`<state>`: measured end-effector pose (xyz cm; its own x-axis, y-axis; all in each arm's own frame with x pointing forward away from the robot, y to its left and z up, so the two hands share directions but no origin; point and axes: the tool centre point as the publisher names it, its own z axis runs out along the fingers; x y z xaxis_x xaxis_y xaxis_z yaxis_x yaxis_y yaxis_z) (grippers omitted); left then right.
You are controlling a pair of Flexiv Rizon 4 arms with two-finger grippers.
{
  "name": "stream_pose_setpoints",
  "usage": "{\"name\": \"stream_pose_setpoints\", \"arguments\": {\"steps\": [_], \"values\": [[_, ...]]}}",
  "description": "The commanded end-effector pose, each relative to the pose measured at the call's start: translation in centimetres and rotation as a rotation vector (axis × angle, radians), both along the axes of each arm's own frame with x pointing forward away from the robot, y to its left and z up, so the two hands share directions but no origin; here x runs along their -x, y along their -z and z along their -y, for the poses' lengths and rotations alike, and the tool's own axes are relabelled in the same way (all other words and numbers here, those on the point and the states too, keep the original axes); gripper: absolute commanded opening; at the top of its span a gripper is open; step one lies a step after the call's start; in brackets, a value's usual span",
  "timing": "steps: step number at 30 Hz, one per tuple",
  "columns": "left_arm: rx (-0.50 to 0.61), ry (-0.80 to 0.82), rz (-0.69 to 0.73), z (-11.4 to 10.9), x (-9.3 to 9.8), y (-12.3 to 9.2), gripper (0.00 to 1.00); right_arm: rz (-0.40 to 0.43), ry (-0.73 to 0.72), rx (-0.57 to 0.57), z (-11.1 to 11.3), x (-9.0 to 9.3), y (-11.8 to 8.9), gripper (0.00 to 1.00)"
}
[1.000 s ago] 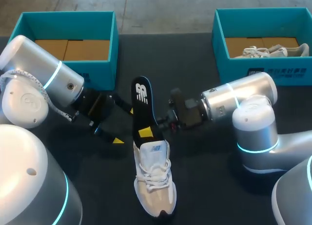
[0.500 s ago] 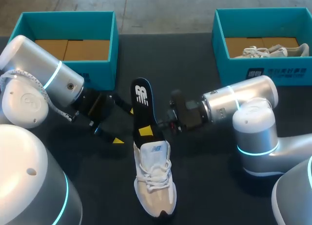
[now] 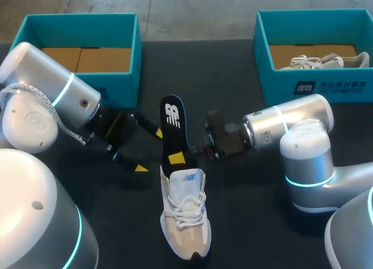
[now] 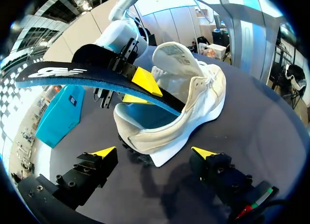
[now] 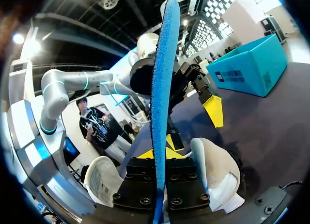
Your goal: Take the shoe out of the shoebox, open the shoe tongue, remove and reinsert the insole, then place the shoe into the shoebox
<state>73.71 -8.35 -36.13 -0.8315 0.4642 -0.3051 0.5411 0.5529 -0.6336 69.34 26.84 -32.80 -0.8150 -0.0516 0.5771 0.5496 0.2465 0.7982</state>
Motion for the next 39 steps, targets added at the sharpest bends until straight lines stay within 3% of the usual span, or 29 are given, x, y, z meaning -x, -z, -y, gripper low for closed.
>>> {"name": "stream_pose_setpoints", "arguments": {"steps": [1,39], "values": [[-0.005,0.0,0.001,0.0,0.0,0.0,1.0,0.0,0.018,-0.003,0.2,0.6,0.3,0.0],[-0.005,0.0,0.001,0.0,0.0,0.0,1.0,-0.131,-0.018,-0.003,0.2,3.2,2.2,0.0]]}}
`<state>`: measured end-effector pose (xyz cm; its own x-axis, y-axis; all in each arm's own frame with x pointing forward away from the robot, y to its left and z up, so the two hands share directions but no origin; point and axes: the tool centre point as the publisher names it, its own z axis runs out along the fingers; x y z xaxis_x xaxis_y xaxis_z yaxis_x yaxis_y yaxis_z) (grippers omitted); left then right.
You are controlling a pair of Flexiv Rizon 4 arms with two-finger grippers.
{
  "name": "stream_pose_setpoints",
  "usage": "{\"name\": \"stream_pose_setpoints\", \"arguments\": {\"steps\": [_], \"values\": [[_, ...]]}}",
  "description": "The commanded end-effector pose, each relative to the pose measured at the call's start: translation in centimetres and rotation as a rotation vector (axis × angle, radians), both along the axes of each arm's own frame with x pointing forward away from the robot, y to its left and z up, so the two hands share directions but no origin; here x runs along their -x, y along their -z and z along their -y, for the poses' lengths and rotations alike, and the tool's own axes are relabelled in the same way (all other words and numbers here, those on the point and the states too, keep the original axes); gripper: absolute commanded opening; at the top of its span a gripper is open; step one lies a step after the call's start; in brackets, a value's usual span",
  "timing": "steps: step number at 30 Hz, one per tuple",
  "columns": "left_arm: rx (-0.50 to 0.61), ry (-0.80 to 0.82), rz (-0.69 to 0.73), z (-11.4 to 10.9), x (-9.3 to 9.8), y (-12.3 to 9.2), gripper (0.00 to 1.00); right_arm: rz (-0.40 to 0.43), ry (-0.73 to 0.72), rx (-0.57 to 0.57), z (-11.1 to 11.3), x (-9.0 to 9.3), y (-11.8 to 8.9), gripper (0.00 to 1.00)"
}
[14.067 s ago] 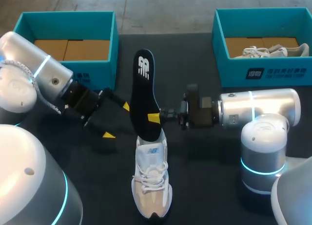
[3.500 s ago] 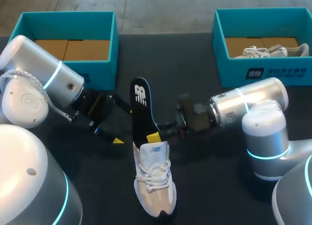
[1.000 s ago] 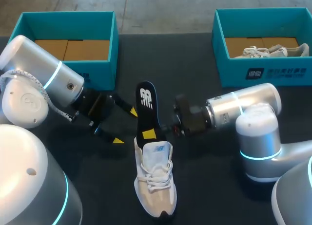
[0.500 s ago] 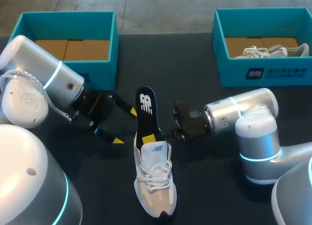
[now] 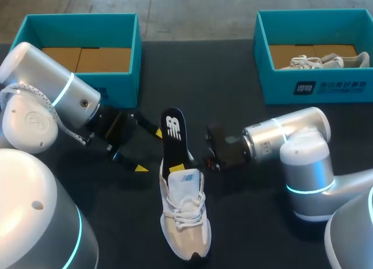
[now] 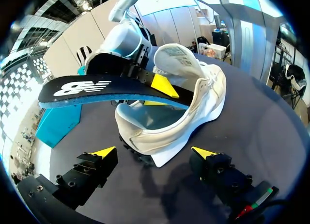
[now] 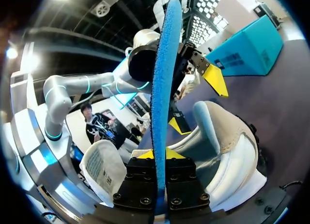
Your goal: Take the shoe out of the shoebox, open the shoe tongue, remove and reinsert the insole, then place the shoe into the shoebox
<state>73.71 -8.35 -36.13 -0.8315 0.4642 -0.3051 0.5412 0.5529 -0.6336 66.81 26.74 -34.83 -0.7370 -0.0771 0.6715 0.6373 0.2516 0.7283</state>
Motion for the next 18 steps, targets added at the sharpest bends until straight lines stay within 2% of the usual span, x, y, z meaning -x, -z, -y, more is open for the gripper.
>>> {"name": "stream_pose_setpoints", "arguments": {"steps": [1,11,16,17,18], "values": [[-0.005,0.0,0.001,0.04,0.05,-0.03,1.0,-0.019,0.003,0.013,0.07,0.81,0.27,0.0],[-0.005,0.0,0.001,0.04,0.05,-0.03,1.0,-0.046,-0.022,0.024,-0.14,1.3,0.77,0.0],[-0.005,0.0,0.001,0.04,0.05,-0.03,1.0,-0.02,-0.01,0.013,-0.18,1.03,0.33,0.0],[-0.005,0.0,0.001,0.04,0.05,-0.03,1.0,-0.013,-0.007,0.012,-0.18,0.95,0.2,0.09],[-0.005,0.0,0.001,0.04,0.05,-0.03,1.0,-0.008,-0.006,0.012,-0.2,0.86,0.07,0.24]]}}
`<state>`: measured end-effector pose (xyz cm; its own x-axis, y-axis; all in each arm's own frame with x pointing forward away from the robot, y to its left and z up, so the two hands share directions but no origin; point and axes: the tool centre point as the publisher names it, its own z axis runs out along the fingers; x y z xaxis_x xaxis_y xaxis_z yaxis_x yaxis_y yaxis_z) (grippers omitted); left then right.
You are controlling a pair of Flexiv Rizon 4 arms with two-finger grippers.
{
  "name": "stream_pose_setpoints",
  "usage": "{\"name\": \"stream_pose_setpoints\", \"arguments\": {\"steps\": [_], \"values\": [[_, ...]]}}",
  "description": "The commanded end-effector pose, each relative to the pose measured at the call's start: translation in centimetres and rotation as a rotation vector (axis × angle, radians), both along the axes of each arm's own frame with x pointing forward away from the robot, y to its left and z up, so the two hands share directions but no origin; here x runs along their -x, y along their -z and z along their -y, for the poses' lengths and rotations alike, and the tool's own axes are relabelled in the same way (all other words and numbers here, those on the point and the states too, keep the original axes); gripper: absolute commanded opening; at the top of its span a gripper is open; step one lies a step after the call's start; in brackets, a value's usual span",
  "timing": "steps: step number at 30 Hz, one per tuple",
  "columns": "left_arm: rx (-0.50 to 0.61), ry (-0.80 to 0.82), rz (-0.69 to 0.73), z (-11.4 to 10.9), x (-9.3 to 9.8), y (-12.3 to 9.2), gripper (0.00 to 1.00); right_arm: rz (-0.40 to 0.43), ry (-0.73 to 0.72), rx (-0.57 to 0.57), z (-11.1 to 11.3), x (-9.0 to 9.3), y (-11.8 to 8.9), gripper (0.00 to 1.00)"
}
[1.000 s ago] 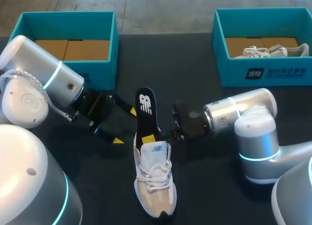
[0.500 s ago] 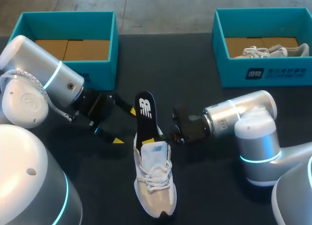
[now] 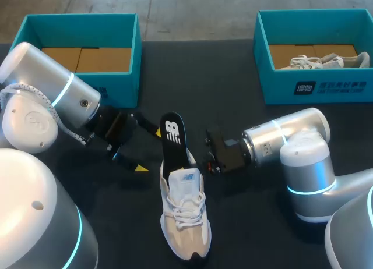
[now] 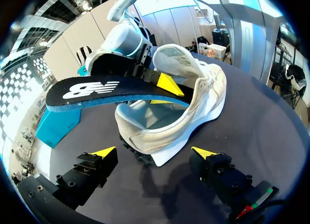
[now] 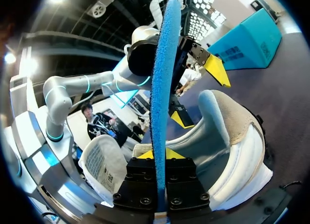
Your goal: Take the shoe out of the shoebox, open the shoe tongue, remove and reinsert the insole, then place the shoe into the shoebox
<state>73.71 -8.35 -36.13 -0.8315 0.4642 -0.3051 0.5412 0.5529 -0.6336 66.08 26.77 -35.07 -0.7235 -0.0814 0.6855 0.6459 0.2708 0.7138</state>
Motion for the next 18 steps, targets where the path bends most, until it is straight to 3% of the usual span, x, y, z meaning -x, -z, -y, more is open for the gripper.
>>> {"name": "stream_pose_setpoints", "arguments": {"steps": [1,5,18], "values": [[-0.005,0.0,0.001,0.0,0.0,0.0,1.0,0.016,0.011,-0.001,-0.2,0.1,-0.3,0.3],[-0.005,0.0,0.001,0.0,0.0,0.0,1.0,0.029,0.011,-0.001,-0.3,-0.2,-0.6,0.36],[-0.005,0.0,0.001,0.0,0.0,0.0,1.0,0.07,-0.006,-0.006,-0.7,-0.6,-1.7,0.31]]}}
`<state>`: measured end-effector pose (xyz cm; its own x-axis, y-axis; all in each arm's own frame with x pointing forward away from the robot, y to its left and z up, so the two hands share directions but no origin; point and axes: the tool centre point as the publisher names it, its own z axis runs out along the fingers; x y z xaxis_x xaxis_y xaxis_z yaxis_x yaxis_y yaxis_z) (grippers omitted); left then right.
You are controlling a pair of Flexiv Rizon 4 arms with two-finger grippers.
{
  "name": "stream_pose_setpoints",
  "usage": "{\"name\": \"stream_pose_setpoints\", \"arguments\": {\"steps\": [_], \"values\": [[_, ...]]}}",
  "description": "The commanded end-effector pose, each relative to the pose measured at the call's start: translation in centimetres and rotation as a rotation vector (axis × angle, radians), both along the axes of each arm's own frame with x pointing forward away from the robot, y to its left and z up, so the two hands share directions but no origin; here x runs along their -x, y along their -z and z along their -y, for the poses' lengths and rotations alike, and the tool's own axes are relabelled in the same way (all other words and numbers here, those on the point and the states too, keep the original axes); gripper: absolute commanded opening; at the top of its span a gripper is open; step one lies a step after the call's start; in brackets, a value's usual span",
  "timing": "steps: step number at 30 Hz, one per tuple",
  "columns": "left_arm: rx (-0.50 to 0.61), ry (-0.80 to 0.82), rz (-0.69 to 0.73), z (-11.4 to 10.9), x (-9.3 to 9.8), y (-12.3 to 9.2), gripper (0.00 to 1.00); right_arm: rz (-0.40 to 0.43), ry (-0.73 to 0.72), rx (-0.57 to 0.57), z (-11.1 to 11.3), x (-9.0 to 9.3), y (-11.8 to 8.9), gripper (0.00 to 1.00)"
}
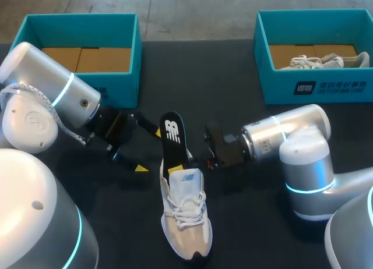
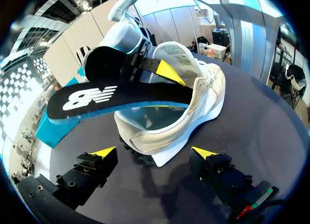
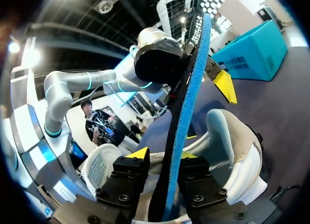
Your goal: Take the shoe out of the shoebox, open the shoe tongue, remove and reinsert the insole, then place the shoe into the shoebox
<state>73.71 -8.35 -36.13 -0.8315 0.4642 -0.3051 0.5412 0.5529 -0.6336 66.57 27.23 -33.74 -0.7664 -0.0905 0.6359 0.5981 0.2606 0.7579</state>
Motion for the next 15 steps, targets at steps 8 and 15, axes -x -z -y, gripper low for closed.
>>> {"name": "stream_pose_setpoints", "arguments": {"steps": [8,15], "values": [[-0.005,-0.001,0.001,0.0,0.0,0.0,1.0,0.031,-0.005,0.019,-0.3,-0.5,-1.3,0.31],[-0.005,-0.001,0.001,0.0,0.0,0.0,1.0,0.043,0.0,0.043,-0.5,-1.0,-1.9,0.31]]}}
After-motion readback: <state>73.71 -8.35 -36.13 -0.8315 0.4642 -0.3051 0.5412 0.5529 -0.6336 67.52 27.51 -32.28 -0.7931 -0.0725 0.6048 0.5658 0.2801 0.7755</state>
